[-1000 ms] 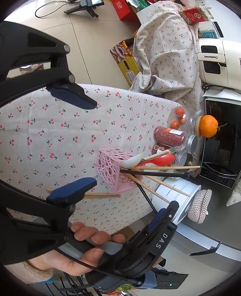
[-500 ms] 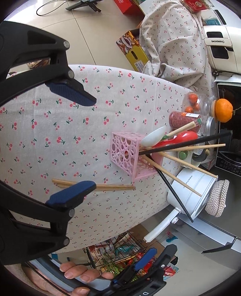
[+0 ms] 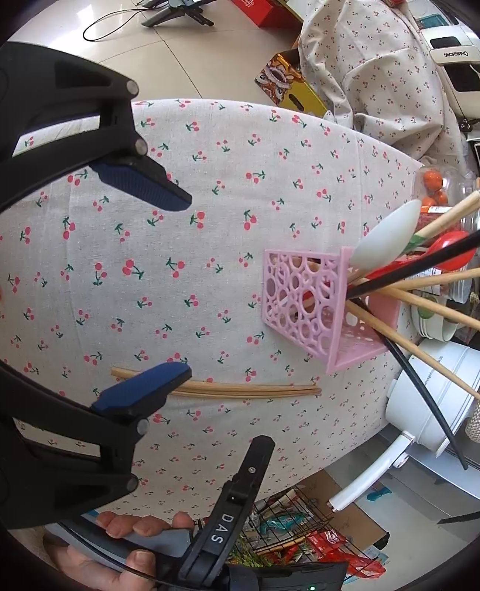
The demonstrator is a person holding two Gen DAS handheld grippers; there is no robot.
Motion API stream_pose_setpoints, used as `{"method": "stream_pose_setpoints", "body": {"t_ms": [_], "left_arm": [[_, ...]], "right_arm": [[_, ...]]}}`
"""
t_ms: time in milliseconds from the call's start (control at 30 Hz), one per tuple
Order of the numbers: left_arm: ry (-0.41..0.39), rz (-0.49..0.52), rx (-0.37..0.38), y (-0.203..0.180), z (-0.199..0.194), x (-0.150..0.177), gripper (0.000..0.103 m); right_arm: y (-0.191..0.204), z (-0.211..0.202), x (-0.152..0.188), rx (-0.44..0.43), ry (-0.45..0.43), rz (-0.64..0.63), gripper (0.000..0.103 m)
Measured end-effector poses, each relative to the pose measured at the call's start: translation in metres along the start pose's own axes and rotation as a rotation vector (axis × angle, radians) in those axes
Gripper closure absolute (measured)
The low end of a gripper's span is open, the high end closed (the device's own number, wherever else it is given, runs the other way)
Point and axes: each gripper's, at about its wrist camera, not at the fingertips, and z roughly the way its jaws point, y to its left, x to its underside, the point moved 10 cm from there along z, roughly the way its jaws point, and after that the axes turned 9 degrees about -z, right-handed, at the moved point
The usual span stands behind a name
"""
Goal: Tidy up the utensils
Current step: 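Grasp a remaining wooden chopstick with the right tool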
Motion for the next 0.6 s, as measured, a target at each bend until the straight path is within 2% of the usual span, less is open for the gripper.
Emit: {"method": "stream_pose_setpoints", "body": {"t_ms": [233, 400, 600], "left_arm": [[0.045, -0.013, -0.002, 0.001, 0.008, 0.003, 0.019], [0.051, -0.022, 0.002, 0.003, 0.008, 0.003, 0.019], [0.054, -0.021, 0.001, 0.006, 0.008, 0.003, 0.019]], "right_arm": [[-0.005, 0.039, 0.008, 0.04, 0.113, 0.021, 0.025], [-0.008, 0.059, 0.007, 0.082, 0.149, 0.018, 0.025], [-0.005, 0.069, 0.004, 0.174, 0.162, -0.048, 0.025]]}}
